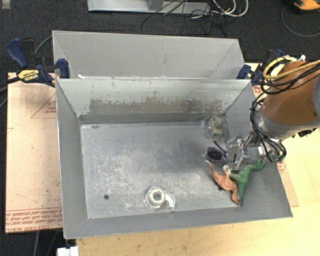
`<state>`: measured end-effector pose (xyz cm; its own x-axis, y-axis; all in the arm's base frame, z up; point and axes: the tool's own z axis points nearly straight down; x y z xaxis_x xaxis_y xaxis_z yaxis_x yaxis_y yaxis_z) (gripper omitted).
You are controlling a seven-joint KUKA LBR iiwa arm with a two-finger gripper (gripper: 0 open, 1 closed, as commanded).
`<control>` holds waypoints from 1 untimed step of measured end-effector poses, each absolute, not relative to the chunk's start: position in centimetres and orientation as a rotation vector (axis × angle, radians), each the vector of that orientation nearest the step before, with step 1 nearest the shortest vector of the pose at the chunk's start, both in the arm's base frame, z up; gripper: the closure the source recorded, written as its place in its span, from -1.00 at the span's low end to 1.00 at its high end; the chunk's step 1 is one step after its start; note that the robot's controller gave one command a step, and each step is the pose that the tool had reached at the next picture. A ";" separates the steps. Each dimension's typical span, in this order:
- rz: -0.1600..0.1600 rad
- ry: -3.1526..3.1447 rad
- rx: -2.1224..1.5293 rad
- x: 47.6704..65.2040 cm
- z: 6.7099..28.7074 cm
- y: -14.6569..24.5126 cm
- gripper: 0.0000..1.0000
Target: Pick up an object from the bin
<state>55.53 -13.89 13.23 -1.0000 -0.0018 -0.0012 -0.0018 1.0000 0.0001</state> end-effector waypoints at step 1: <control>0.003 3.056 -0.714 56.4 8.2 -8.4 -1.00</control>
Offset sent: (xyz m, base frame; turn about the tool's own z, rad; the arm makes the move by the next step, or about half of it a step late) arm 0.0000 0.0000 0.0000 0.0000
